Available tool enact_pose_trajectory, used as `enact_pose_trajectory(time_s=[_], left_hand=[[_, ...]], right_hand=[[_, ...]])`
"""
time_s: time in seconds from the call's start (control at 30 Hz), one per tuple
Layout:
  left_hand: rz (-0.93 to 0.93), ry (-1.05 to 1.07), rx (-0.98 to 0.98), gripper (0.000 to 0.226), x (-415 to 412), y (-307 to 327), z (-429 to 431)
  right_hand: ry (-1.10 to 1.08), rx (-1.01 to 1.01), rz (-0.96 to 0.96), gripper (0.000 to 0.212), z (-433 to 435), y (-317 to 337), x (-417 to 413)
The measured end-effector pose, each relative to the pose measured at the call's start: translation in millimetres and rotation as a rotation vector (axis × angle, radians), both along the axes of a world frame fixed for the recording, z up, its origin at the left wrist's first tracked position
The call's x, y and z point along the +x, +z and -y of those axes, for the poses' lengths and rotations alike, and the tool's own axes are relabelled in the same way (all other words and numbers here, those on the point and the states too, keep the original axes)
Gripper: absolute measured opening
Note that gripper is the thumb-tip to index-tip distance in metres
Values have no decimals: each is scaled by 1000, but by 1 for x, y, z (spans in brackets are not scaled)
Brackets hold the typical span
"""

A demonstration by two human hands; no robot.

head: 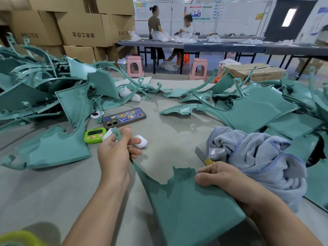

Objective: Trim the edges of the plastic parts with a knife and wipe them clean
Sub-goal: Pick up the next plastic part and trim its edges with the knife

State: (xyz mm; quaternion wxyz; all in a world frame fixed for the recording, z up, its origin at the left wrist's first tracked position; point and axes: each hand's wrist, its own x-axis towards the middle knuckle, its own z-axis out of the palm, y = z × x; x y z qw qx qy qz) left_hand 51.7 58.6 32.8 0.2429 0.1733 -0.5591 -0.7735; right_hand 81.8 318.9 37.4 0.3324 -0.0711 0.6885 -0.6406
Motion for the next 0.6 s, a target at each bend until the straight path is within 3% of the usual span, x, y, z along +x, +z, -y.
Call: enact_pose_trajectory(time_s=[0.17, 0.3, 0.47, 0.53, 0.6], left_hand=[[-24, -179, 80, 15, 4, 2, -4], [-20, -172, 100, 14, 1, -3, -7], [27, -135, 146, 23, 0, -1, -11], [130, -255, 215, 25, 1, 0, -17], [243, -514, 201, 32, 7, -3, -24]], right_hand=[[-168, -81, 117, 31, -2, 6, -1], [-215, -65, 125, 42, -2, 7, 0], [-239, -106, 94, 34, 0, 6, 1], [-372, -208, 57, 19, 8, 1, 0], [-536, -241, -45, 21, 17, -7, -3]])
